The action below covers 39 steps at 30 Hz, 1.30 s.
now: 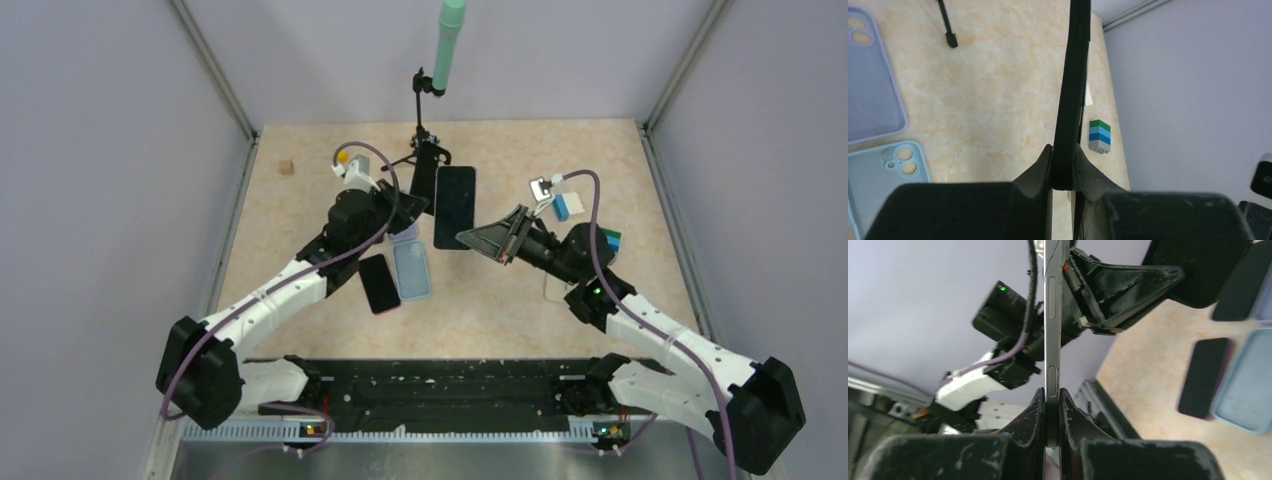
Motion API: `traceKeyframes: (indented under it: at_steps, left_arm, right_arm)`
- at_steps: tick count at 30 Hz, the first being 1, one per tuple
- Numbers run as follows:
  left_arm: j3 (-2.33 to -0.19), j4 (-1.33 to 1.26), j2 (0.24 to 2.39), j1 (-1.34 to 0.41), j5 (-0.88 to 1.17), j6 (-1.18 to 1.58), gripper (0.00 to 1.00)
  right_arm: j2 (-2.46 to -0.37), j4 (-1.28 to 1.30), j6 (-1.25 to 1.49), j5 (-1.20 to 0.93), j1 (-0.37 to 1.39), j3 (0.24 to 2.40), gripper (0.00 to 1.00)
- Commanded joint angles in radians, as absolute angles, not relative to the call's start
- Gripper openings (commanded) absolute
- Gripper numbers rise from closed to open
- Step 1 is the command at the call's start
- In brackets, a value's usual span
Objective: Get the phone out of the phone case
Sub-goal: Remove the phone case from the phone, then place the phone case at the center of the board, then place the phone at the center of the board.
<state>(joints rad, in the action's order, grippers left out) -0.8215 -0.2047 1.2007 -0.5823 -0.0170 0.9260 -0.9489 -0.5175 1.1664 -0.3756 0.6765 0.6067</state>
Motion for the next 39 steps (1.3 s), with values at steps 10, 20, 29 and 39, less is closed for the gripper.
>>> traceKeyframes:
  at_steps: [10,20,29,39]
  left_arm:
    - [-0.926,-0.242,1.578,-0.574,-0.047,1.253,0.0]
    - [-0.982,-0.269,1.74,-0.593,-0.041,1.331,0.0]
    - [-1.004,-0.266,1.825,-0.6,0.029,1.377,0.0]
    - [-0.998,-0.226,1.832,-0.603,0.017,1.385,0.16]
  right_arm:
    - [-1.097,-0.168,0.796,-0.411,0.33,0.629,0.0]
    - [-1.514,-0.326,0.729,-0.556,0.27,0.74,0.0]
    - [-1.735,-0.479,0.825,-0.66,0.256,0.81,0.0]
    - [-1.857,-0.441,0.835,-0.629,0.243,0.863,0.03]
